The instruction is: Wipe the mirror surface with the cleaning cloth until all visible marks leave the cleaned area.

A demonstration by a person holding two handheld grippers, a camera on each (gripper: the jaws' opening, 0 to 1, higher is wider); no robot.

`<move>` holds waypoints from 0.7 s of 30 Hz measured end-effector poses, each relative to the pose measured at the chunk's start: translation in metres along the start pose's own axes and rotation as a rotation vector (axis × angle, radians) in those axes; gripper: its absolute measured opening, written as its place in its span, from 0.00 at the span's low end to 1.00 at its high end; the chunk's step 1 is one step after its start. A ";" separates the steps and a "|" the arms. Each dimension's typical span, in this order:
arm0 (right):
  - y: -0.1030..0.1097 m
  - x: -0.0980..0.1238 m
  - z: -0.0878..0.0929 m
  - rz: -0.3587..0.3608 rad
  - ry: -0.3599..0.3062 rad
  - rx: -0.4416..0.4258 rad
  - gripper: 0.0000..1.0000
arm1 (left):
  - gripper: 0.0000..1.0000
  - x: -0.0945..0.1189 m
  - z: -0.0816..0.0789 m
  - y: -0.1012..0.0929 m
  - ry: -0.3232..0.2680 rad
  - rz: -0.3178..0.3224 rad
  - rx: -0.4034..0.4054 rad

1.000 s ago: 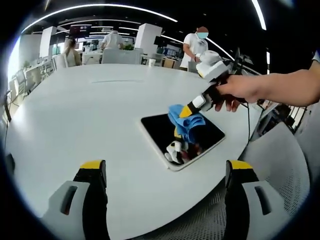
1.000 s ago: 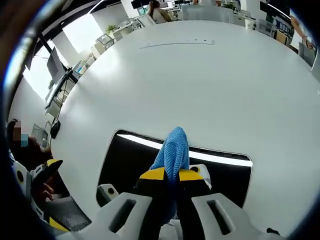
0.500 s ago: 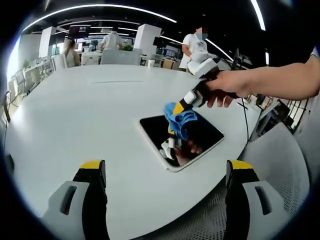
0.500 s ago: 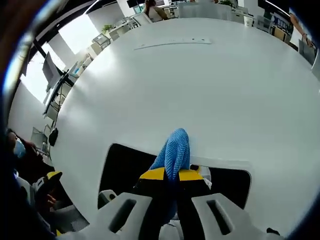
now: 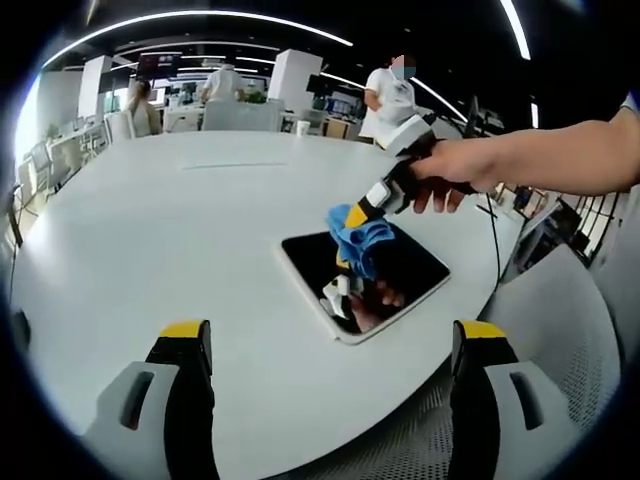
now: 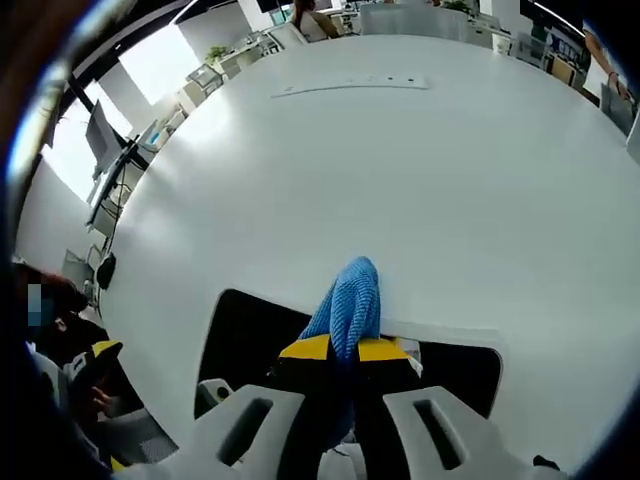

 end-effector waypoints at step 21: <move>-0.025 0.009 0.008 -0.005 -0.021 0.004 0.02 | 0.97 0.000 0.002 0.002 0.018 -0.012 -0.002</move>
Point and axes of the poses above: the point that each gripper's makers call its tool centre point, and the gripper's own axes: x roughly backward along the fingers, y roughly to its left, z roughly out of its underside, the point moved 10 cm from there along x, roughly backward along the fingers, and after that the axes turned 4 degrees about y, right-handed, at the moved point
